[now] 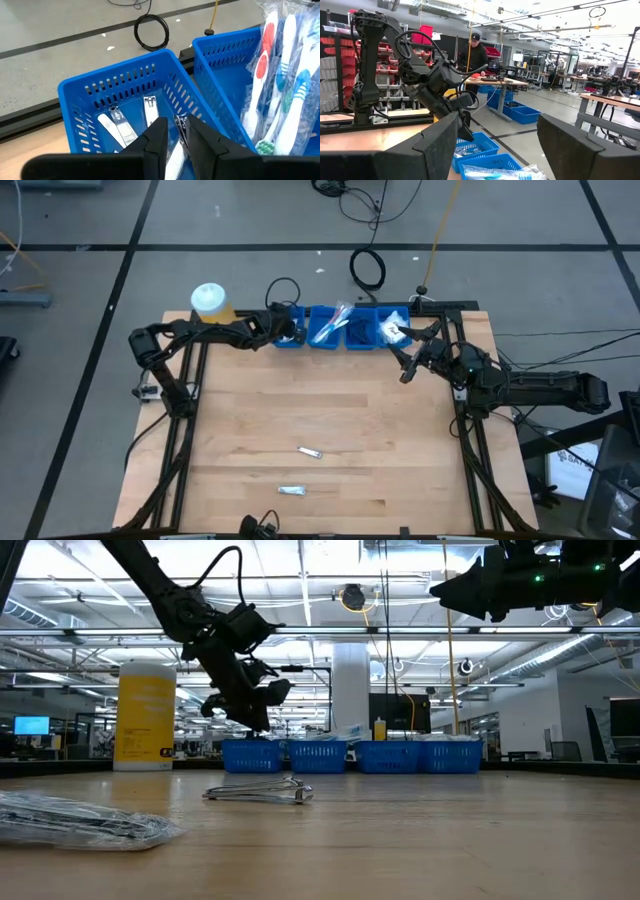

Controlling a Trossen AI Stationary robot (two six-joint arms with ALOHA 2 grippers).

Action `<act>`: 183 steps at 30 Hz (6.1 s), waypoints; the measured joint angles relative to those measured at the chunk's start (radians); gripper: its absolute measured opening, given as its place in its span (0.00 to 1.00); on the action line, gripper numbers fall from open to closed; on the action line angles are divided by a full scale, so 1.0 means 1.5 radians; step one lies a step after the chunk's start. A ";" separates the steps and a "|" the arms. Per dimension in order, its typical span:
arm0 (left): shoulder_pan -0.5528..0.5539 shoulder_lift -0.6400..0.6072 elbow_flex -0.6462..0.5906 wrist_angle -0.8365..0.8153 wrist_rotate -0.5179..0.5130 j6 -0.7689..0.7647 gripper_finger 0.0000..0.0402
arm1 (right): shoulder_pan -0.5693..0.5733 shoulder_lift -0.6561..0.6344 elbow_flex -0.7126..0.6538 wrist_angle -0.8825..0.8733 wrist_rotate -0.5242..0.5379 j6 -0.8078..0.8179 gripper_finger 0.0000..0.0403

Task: Pick & Place Travel size toiletries
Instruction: Put the silver nail cutter into the left blue basket

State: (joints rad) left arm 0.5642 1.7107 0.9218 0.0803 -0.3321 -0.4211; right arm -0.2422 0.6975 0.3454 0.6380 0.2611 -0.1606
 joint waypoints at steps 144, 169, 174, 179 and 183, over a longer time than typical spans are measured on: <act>-0.084 -0.141 -0.001 -0.001 -0.138 -0.001 0.15 | 0.000 0.013 0.000 0.000 0.002 0.009 0.64; -0.025 0.036 -0.001 0.071 -0.114 -0.060 0.44 | 0.000 0.013 0.000 0.000 0.002 0.007 0.64; -0.025 0.036 -0.001 0.070 -0.085 0.001 0.63 | 0.000 0.013 0.000 0.000 0.002 0.007 0.64; -0.033 0.036 -0.001 0.070 -0.037 0.062 0.74 | 0.000 0.013 0.000 0.000 0.002 0.007 0.64; -0.044 0.036 -0.001 0.070 -0.018 0.107 0.79 | 0.000 0.013 0.000 0.000 0.002 0.007 0.64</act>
State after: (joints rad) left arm 0.4980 1.7653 0.9211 0.1852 -0.3596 -0.2612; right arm -0.2424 0.7166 0.3458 0.6380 0.2642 -0.1501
